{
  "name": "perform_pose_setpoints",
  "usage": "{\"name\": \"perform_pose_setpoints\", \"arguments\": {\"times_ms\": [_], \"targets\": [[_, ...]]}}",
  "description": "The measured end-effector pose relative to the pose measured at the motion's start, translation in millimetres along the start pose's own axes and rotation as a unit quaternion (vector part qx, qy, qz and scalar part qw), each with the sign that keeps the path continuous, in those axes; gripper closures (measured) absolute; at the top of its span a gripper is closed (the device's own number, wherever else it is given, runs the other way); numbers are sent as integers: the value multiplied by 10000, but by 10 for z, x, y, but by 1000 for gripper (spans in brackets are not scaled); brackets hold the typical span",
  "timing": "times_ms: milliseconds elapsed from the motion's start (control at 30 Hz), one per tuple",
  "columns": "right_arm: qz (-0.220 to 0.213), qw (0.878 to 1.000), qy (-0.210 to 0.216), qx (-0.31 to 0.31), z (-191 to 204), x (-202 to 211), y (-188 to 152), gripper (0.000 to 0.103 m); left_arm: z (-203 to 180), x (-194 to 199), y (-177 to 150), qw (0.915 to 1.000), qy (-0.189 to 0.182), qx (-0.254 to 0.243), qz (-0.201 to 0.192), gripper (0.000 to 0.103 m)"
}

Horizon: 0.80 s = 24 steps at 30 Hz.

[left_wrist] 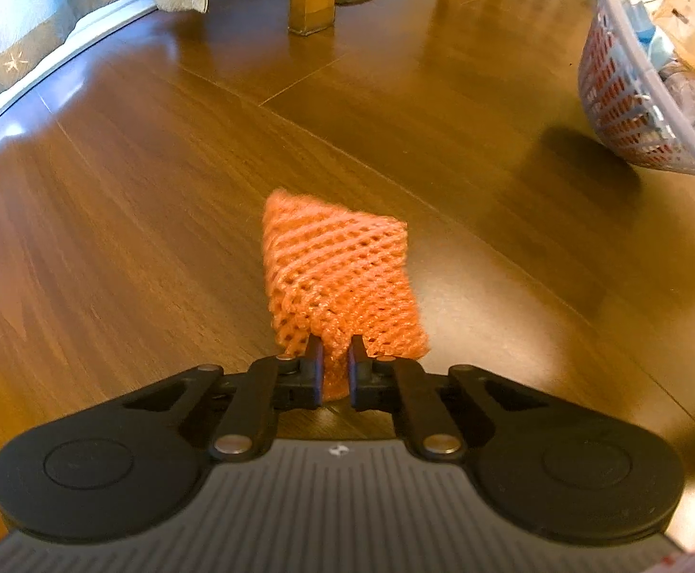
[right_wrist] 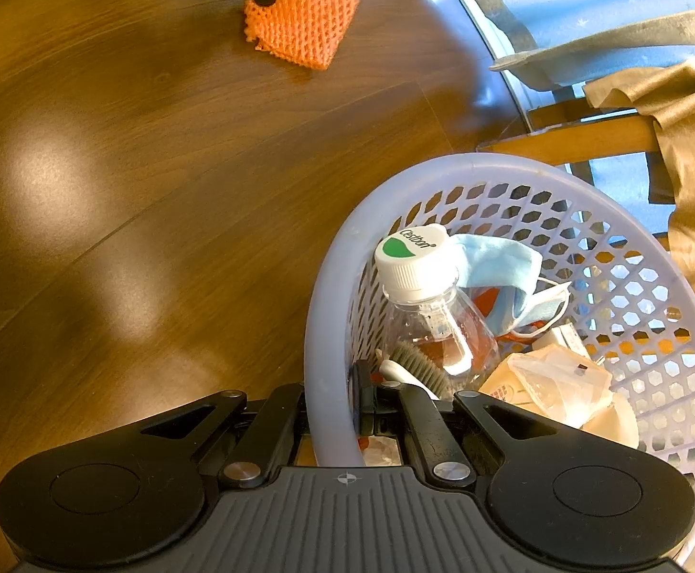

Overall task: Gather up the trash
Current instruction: 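Close the left tool on the orange foam mesh and lift it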

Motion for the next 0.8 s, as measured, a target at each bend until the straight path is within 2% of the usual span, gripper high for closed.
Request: {"name": "perform_pose_setpoints", "arguments": {"times_ms": [300,800], "targets": [[1,10000,-7,35,-2,6,3,103,-134,316,201,9993,-119,-136,-314,97],[-157,9997,-11,176,36,49,92,103,-590,687,690,9924,-665,-495,-907,97]]}}
Point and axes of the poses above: each gripper's, at about its wrist camera, not at the fingertips, and x roughly against the way its jaws point, z to its left, y to its top, the point moved 4 cm from there along -x, roughly the way its jaws point, and after that the axes turned 13 degrees about -z, right-handed, at the moved point
